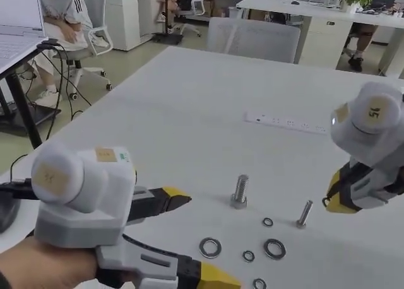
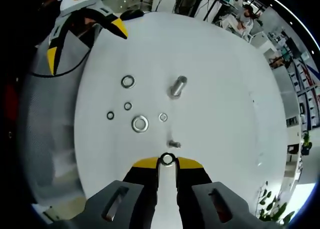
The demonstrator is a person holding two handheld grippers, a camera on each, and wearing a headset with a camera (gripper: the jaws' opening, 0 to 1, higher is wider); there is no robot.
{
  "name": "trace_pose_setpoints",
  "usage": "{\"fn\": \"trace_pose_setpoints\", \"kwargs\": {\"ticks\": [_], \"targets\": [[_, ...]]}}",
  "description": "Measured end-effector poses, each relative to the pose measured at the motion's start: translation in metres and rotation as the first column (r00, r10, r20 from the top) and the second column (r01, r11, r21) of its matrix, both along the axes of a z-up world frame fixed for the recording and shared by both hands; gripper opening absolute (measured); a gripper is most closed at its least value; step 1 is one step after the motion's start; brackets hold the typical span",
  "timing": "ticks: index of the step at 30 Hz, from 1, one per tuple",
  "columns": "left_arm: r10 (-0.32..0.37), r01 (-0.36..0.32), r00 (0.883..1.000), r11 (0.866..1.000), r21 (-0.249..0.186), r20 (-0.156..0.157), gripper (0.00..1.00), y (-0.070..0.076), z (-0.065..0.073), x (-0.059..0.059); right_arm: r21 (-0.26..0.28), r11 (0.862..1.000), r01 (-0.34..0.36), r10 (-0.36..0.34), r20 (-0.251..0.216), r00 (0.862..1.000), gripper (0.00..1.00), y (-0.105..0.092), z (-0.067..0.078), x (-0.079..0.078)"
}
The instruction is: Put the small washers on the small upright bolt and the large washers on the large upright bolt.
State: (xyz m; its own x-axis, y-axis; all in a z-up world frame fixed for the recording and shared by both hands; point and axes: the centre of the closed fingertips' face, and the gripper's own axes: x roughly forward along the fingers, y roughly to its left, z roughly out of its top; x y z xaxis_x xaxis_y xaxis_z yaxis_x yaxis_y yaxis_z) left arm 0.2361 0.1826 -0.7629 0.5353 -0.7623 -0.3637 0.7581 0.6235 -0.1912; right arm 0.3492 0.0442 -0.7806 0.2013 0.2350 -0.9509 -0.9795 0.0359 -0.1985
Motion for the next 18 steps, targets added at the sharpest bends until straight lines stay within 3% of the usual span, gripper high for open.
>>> {"fn": "trace_pose_setpoints", "kwargs": {"ticks": [8,18], "targets": [[0.009,-0.009,1.000,1.000,0.004,-0.006,0.87,0.002,-0.002,0.001,-0.010,1.000,-0.026,0.026,0.004,1.000,0.13,0.009,-0.001,0.017],[0.012,-0.012,1.000,1.000,0.008,-0.013,0.87,0.000,-0.003,0.002,-0.041,0.998,-0.049,0.048,-0.026,0.999,0.13,0.009,-0.016,0.020]]}}
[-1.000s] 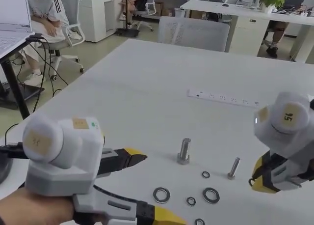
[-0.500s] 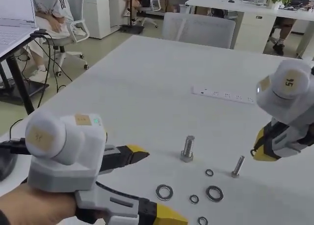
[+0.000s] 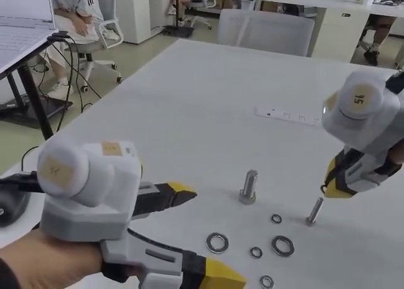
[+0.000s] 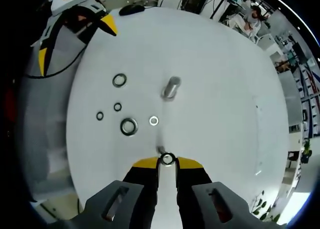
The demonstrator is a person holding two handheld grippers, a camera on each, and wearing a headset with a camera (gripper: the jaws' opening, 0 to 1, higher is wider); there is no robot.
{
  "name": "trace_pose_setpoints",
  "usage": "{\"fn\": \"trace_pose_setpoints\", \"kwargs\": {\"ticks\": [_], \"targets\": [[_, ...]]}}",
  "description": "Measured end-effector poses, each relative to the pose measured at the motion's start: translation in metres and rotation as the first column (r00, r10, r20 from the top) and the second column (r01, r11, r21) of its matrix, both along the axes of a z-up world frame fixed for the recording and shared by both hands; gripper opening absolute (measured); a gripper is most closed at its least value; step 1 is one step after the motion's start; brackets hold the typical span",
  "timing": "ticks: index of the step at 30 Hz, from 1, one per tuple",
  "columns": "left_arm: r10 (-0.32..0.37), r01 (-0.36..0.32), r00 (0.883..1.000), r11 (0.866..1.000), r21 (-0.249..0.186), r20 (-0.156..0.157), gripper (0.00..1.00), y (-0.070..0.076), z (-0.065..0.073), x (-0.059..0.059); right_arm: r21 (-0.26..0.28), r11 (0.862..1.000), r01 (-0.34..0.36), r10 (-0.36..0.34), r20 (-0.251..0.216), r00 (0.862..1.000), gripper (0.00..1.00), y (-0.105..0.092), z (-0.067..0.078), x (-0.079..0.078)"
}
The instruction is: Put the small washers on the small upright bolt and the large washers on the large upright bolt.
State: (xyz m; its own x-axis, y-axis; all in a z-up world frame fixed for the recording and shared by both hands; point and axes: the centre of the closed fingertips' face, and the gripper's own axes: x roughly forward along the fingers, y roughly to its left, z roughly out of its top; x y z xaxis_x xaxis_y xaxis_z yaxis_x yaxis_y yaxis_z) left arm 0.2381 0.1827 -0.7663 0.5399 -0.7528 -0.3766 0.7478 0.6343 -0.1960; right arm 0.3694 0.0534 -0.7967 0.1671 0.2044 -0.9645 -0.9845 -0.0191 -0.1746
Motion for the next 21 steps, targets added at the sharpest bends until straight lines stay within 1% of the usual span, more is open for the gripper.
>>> {"fn": "trace_pose_setpoints", "kwargs": {"ticks": [7,9,21], "targets": [[0.000,0.000,1.000,1.000,-0.002,-0.001,0.87,-0.001,0.000,0.001,-0.014,1.000,-0.001,0.001,-0.019,1.000,0.13,-0.002,-0.008,0.003],[0.000,0.000,1.000,1.000,-0.001,-0.002,0.87,-0.001,0.000,0.001,-0.020,1.000,-0.002,0.002,-0.021,1.000,0.13,-0.003,-0.013,0.006],[0.004,-0.004,1.000,1.000,0.000,-0.006,0.87,-0.001,0.000,0.001,-0.035,0.999,-0.013,0.012,-0.037,0.999,0.13,-0.003,-0.017,0.005]]}}
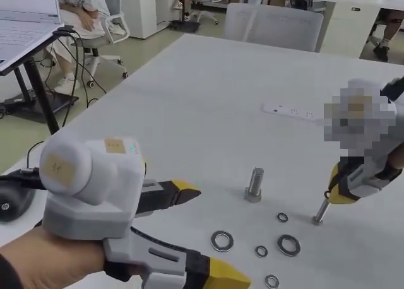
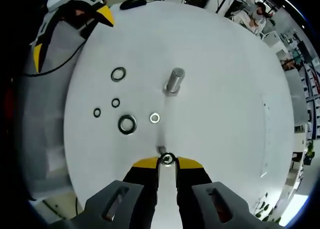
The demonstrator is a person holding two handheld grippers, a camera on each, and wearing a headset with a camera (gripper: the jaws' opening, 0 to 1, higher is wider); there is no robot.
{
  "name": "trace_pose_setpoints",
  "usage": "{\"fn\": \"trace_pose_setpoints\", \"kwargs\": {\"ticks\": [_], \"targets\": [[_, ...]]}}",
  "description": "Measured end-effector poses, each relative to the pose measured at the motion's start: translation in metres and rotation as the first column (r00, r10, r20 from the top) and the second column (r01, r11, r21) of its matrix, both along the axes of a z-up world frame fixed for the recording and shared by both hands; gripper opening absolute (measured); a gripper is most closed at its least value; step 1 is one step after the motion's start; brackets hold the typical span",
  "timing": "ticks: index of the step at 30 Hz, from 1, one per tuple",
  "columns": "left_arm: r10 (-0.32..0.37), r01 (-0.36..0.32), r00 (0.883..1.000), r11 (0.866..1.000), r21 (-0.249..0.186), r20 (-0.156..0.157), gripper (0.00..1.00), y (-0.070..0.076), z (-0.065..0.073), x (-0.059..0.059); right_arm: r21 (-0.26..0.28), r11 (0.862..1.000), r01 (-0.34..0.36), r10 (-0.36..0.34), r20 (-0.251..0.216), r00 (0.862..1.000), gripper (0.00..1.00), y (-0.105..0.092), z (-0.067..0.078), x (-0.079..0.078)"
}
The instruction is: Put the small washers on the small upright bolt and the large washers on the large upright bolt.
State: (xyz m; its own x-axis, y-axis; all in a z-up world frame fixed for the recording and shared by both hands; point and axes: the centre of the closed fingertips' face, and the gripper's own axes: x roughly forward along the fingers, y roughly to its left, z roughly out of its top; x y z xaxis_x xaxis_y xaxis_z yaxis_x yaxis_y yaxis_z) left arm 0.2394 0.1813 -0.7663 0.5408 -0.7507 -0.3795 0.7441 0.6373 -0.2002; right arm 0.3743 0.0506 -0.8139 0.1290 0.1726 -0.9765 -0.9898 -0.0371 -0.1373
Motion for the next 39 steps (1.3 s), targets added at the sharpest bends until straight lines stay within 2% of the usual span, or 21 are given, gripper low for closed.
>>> {"fn": "trace_pose_setpoints", "kwargs": {"ticks": [12,27,39], "targets": [[0.003,-0.003,1.000,1.000,0.000,-0.001,0.87,0.000,0.000,-0.001,-0.014,1.000,0.001,-0.001,-0.021,1.000,0.13,0.000,-0.010,-0.001],[0.007,-0.007,1.000,1.000,0.001,-0.001,0.86,0.003,-0.002,-0.002,-0.030,0.999,0.016,-0.018,-0.051,0.999,0.13,0.001,-0.040,-0.003],[0.011,-0.011,1.000,1.000,0.004,-0.005,0.86,0.003,-0.003,-0.002,-0.042,0.999,0.022,-0.024,-0.056,0.998,0.13,-0.002,-0.064,-0.004]]}}
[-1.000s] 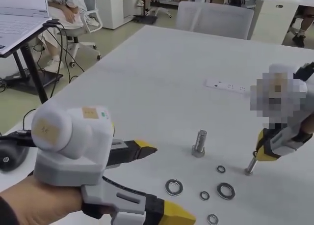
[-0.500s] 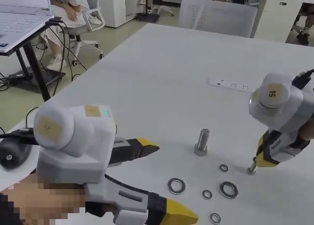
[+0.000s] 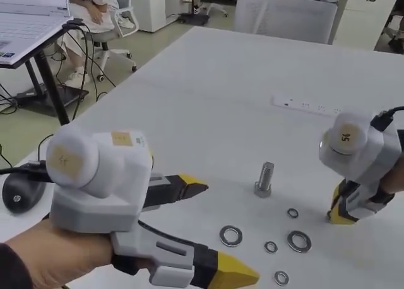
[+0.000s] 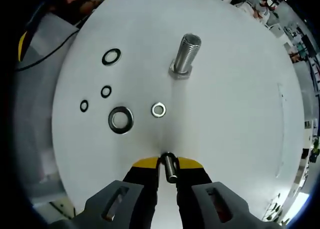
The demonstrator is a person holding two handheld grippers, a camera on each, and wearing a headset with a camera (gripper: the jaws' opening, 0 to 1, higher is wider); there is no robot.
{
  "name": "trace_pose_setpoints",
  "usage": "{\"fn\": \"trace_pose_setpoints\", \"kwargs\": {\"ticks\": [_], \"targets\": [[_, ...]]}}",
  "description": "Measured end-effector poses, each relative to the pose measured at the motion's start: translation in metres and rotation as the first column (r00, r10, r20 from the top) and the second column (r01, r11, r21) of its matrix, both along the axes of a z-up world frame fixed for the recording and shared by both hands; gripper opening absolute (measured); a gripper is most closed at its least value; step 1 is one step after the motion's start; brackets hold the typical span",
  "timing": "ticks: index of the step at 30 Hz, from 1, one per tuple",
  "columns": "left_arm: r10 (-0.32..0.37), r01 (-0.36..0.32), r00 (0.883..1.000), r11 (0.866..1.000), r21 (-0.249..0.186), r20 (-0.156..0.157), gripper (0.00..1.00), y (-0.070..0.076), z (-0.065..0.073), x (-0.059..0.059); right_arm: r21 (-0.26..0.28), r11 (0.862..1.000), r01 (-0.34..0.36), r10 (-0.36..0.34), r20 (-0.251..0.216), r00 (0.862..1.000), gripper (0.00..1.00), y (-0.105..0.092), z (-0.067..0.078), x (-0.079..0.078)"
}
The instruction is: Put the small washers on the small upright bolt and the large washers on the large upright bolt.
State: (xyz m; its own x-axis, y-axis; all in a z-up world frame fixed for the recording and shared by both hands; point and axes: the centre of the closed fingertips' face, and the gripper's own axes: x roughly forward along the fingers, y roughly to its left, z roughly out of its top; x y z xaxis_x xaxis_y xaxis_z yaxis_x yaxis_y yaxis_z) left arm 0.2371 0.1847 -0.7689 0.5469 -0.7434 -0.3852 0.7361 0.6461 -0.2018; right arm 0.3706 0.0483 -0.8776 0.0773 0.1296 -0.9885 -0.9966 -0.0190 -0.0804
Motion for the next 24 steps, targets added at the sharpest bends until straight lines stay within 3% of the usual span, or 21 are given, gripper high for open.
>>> {"fn": "trace_pose_setpoints", "kwargs": {"ticks": [9,11,17,24], "targets": [[0.002,-0.002,1.000,1.000,0.003,-0.004,0.86,0.000,-0.001,0.001,0.025,0.999,0.021,-0.022,0.023,1.000,0.13,0.003,0.002,0.012],[0.003,-0.003,1.000,1.000,0.001,-0.003,0.86,0.000,-0.001,0.001,0.026,0.999,0.046,-0.046,0.002,0.999,0.13,0.002,0.002,0.012],[0.007,-0.007,1.000,1.000,0.001,-0.003,0.86,0.000,0.000,0.002,-0.004,0.999,0.040,-0.040,0.006,0.999,0.14,-0.003,0.002,0.010],[0.004,-0.004,1.000,1.000,0.003,-0.005,0.86,0.000,-0.001,0.002,0.000,0.999,0.040,-0.040,0.012,0.999,0.17,-0.005,0.003,0.010]]}}
